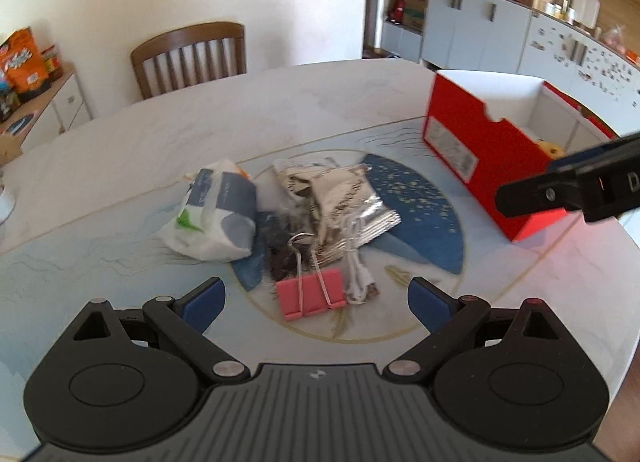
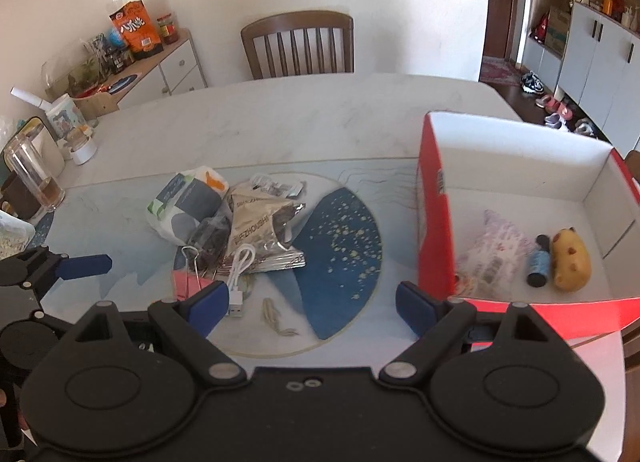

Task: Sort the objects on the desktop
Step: 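Withdraw both tools from the shoebox back toward the pile, then grasp the pink binder clip with the left tool while the right tool grasps the white USB cable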

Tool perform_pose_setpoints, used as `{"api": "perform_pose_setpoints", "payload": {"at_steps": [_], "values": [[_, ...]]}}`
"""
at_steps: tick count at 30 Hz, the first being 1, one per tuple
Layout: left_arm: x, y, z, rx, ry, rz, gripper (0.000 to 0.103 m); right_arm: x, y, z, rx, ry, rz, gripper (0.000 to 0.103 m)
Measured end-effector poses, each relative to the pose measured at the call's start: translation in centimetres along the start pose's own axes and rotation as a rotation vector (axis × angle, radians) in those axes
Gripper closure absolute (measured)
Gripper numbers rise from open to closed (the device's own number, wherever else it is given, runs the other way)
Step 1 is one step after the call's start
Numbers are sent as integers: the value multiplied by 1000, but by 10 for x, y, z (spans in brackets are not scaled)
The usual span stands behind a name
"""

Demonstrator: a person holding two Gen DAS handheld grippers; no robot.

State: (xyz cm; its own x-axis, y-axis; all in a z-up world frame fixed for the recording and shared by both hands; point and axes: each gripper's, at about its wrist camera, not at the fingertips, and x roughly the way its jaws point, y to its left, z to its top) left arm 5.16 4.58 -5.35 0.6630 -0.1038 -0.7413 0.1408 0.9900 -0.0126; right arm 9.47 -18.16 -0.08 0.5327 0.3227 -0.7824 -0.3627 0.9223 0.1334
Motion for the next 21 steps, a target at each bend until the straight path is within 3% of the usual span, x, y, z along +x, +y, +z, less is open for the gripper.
{"api": "perform_pose_setpoints", "payload": {"at_steps": [21], "values": [[57, 12, -8, -54, 35, 36, 5, 81, 25, 8, 77, 119, 39, 19]]}}
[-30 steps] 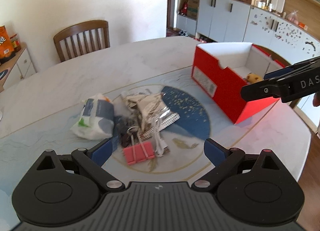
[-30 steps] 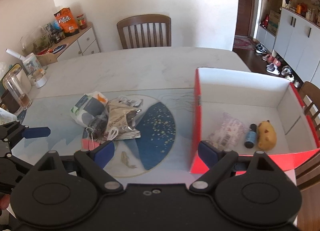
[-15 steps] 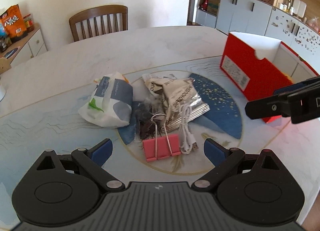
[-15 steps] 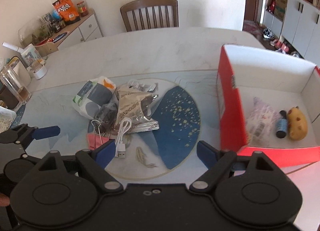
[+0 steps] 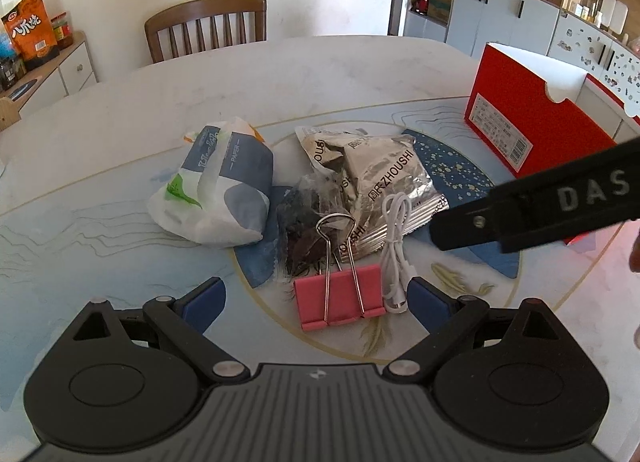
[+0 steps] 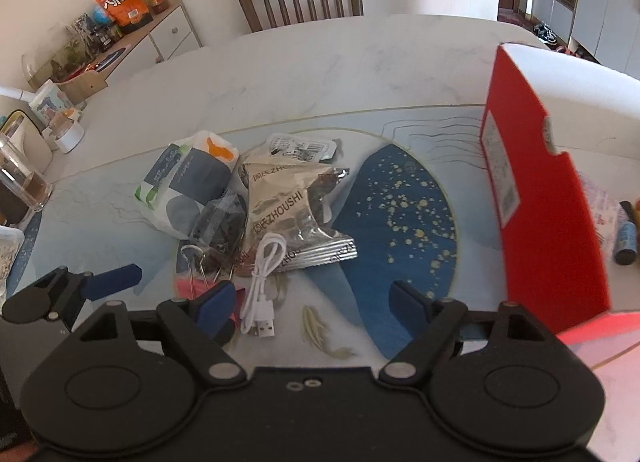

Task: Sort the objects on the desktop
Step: 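Grasp the pink binder clip with the left tool while the right tool grasps the white USB cable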

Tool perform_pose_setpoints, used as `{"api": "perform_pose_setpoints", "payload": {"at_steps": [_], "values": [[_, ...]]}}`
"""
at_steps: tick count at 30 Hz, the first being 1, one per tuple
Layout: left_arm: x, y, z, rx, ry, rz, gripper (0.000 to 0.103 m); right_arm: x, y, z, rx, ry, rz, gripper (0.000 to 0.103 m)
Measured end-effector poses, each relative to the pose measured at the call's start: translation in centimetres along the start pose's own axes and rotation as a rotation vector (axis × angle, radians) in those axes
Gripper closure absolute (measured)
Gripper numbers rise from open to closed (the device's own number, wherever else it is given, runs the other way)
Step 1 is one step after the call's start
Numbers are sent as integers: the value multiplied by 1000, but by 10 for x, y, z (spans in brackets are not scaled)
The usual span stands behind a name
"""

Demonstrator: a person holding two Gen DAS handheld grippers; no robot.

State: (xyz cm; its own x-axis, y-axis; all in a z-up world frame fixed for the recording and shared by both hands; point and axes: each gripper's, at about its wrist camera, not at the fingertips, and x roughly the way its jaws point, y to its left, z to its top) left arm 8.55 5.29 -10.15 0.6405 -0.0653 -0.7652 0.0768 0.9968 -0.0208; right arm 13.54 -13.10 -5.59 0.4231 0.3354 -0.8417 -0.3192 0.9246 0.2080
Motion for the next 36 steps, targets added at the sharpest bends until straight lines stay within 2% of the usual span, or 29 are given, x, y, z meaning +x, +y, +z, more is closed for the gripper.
{"api": "perform_pose_setpoints", "payload": {"at_steps": [4, 11, 13, 18, 22, 25, 27, 32, 36], "values": [[3, 1, 0, -8, -7, 15, 6, 11, 4, 7, 23, 12, -10, 26], [7, 2, 1, -31, 5, 11, 9, 26, 9, 14, 59, 39, -26, 31], [8, 2, 1, -36, 8, 8, 12, 31, 10, 14, 66, 52, -31, 38], [12, 4, 0, -39, 24, 1, 23, 40, 12, 13, 68, 79, -39, 46], [14, 3, -3, -39, 27, -8, 26, 45, 13, 11, 74, 96, -34, 50], [15, 1, -3, -31, 29, -19, 32, 48, 13, 9, 74, 103, -31, 53], [16, 0, -3, -22, 34, -21, 42, 48, 14, 9, 64, 100, -31, 55], [16, -2, -5, -8, 31, -12, 44, 49, 16, 9, 49, 90, -33, 60], [15, -2, -6, 0, 26, -5, 54, 49, 15, 9, 41, 91, -35, 75]]}}
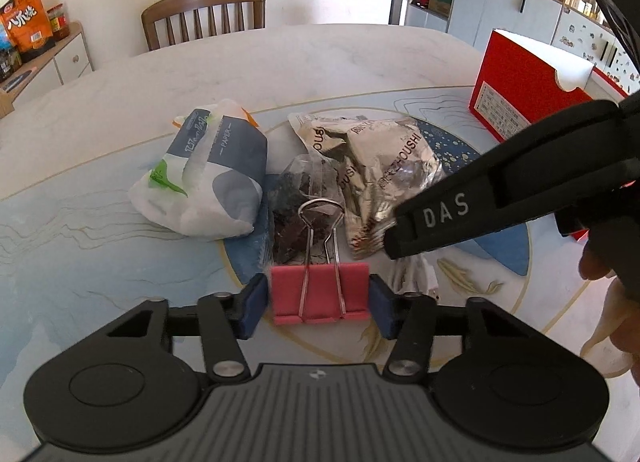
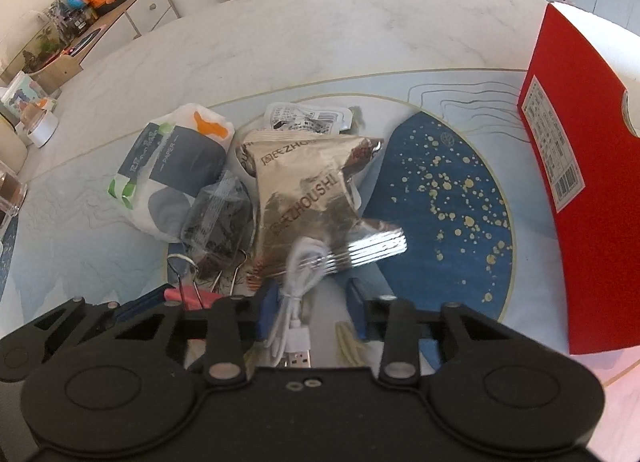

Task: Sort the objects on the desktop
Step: 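Grasp the pink binder clip with the left tool while the right tool grasps the white USB cable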

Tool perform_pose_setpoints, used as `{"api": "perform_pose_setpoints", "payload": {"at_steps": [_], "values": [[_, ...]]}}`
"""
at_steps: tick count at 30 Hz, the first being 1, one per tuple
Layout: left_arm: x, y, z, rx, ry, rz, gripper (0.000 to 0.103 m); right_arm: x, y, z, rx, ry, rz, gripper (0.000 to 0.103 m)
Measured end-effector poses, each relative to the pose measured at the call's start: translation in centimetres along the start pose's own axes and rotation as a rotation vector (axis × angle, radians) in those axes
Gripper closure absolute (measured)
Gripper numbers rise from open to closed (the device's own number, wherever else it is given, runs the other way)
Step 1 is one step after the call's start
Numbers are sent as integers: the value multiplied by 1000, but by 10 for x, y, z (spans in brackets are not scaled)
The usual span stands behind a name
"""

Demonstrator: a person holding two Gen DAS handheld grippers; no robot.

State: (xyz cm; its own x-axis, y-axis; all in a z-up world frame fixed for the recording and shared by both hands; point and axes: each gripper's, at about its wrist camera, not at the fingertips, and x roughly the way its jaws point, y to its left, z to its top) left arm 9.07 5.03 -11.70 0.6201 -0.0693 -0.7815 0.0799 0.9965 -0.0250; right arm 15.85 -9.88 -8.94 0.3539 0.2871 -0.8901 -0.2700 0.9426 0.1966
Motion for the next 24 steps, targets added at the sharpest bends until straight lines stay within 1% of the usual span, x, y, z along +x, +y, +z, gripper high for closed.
{"api": "perform_pose_setpoints", "payload": {"at_steps": [10, 24], "values": [[-2, 1, -1, 4, 0, -3, 54, -6, -4, -9, -10, -1, -7, 90], [-14, -8, -11, -1, 12, -22, 54, -26, -12, -31, -12, -13, 6, 92]]}}
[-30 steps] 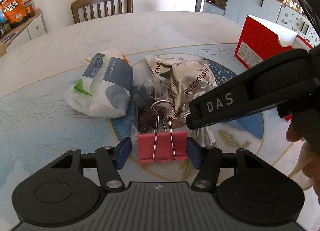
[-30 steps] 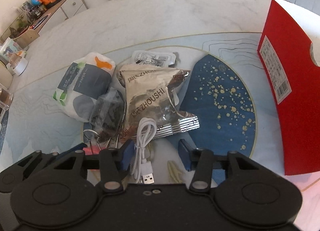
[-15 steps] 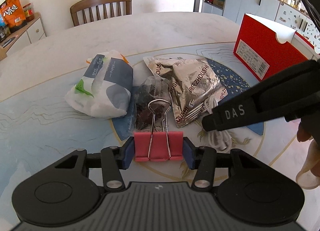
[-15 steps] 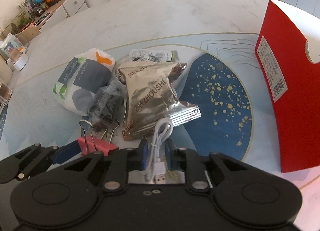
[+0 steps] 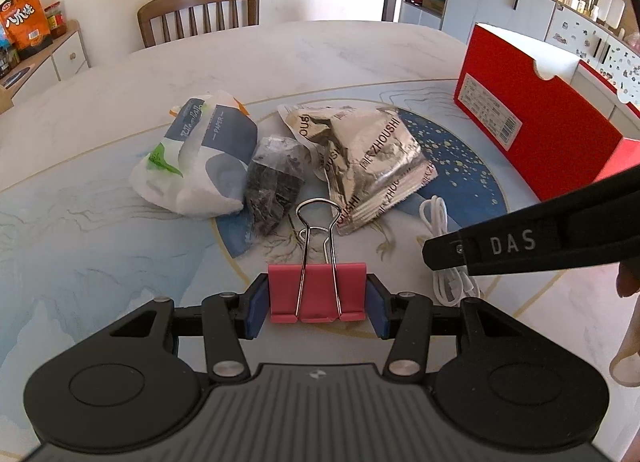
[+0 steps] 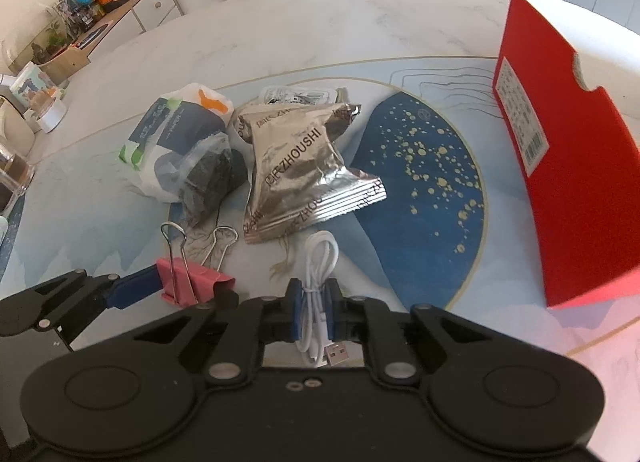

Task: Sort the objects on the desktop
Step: 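Grasp the pink binder clip with the left tool while the right tool grasps the white USB cable, then carry the binder clip and USB cable over the shoebox with both tools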

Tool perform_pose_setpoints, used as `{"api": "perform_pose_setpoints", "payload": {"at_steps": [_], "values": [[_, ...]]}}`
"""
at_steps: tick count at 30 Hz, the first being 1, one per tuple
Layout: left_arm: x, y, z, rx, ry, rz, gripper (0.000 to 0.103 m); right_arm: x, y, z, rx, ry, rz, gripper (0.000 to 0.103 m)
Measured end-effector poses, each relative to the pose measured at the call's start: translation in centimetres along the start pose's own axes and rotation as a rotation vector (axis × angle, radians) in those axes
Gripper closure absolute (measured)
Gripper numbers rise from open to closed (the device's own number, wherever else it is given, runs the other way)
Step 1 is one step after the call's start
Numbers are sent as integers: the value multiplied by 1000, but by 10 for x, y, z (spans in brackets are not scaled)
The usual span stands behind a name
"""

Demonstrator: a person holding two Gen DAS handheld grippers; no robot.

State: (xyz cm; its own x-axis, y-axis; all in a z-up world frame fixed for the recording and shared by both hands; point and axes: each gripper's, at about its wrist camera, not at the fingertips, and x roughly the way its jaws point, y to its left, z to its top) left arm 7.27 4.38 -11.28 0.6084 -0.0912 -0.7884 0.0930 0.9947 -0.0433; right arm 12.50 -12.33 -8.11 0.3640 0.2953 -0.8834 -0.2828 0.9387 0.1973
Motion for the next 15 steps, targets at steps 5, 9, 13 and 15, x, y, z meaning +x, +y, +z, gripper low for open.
{"api": "perform_pose_setpoints", "payload": {"at_steps": [5, 9, 13, 15], "values": [[-7, -5, -4, -2, 12, -12, 54, -11, -5, -9, 4, -9, 5, 93], [-13, -11, -7, 5, 11, -26, 54, -20, -9, -16, 12, -23, 13, 93], [-22, -17, -9, 13, 7, -39, 54, -31, -13, -22, 17, -39, 20, 93], [-26, -20, -8, 19, 4, -45, 54, -38, -15, -26, 15, -50, 20, 93]]}}
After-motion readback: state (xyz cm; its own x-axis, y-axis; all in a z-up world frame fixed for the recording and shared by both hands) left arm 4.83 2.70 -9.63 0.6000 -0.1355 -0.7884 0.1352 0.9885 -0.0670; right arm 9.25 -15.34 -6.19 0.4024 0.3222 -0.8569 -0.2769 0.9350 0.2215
